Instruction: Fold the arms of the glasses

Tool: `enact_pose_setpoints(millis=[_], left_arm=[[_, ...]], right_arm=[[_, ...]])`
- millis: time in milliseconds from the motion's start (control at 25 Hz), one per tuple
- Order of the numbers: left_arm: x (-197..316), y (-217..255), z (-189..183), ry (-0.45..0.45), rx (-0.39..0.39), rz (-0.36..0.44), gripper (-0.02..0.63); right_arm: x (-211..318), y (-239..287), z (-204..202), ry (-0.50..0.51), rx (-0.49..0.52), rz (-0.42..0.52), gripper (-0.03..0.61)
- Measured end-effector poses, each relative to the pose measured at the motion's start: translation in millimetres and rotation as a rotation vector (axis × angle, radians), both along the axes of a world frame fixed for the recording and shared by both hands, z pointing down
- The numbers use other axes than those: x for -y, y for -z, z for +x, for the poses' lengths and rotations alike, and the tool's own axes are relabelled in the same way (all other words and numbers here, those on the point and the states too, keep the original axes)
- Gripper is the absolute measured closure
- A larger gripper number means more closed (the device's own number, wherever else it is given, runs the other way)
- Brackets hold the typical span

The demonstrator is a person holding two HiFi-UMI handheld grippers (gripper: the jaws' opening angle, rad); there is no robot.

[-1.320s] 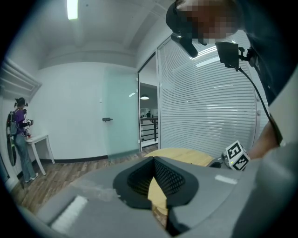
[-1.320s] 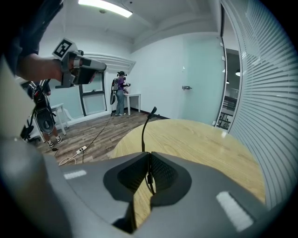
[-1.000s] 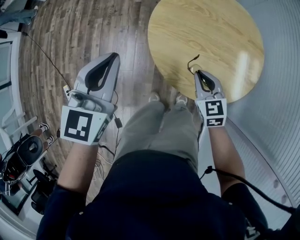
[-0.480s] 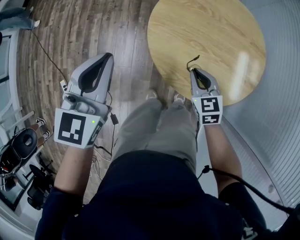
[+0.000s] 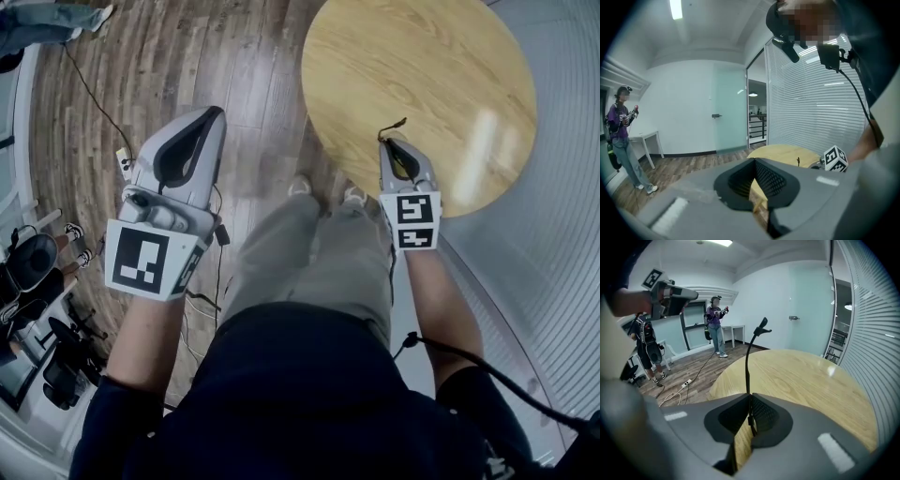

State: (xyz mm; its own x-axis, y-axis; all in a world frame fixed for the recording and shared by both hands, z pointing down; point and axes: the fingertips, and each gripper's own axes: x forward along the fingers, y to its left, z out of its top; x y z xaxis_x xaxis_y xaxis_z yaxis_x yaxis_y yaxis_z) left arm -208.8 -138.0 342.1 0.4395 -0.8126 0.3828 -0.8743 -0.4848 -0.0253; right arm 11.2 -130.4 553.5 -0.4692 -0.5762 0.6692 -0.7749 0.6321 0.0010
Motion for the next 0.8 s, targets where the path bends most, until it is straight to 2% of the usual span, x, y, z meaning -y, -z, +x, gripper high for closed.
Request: enact_pose_setpoints(millis=[480, 800], left_arm=[[-15.8, -16.1, -16.8, 0.046, -0.014, -0.048, 0.611], [-4.5, -7.7, -15.9, 0.059, -0.019, -0.018, 0.611]], right_arm=[[3.1, -11.9, -3.2, -0.02, -0.055, -0.04, 0.551], [9.5, -16.2, -4.2, -0.014, -0.061, -0.063, 0.551]])
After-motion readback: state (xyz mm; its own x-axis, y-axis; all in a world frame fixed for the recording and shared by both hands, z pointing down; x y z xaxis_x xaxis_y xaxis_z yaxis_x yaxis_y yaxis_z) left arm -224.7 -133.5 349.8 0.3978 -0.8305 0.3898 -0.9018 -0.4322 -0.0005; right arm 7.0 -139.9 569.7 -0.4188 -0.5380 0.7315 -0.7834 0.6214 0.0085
